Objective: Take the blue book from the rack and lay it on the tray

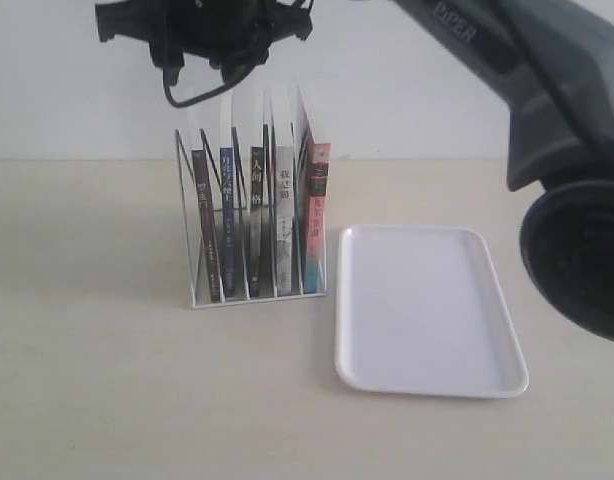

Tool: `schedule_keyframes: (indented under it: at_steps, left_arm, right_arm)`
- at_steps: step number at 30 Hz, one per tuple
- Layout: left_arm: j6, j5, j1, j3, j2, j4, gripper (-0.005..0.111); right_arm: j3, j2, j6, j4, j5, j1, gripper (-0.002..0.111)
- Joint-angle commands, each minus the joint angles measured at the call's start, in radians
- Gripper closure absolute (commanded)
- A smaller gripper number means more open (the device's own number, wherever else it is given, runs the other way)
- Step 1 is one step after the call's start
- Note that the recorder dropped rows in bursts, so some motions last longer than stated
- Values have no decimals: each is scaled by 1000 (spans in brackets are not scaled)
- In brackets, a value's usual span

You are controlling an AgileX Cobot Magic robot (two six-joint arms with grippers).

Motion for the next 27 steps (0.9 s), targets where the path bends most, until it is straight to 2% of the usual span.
schedule_keyframes:
  at_steps: [1, 8, 14, 17, 21, 27]
  left_arm:
    - [2, -16, 2, -3, -3, -2, 102]
    - [2, -16, 2, -3, -3, -2, 102]
    - [2, -16, 2, -3, -3, -2, 102]
    - [2, -16, 2, -3, -3, -2, 102]
    - [2, -16, 2, -3, -3, -2, 102]
    - [2, -16, 2, -3, -3, -2, 102]
  right_arm:
    - [-6, -35, 27, -79, 7, -9, 57]
    - [-6, -3, 27, -95, 7, -9, 59]
    - [-6, 21, 24, -93, 7, -9, 79]
    - [-6, 21, 24, -70, 7, -9, 76]
    - [-6, 30, 10, -66, 7, -9, 65]
    - [-6, 52, 10, -62, 7, -9, 65]
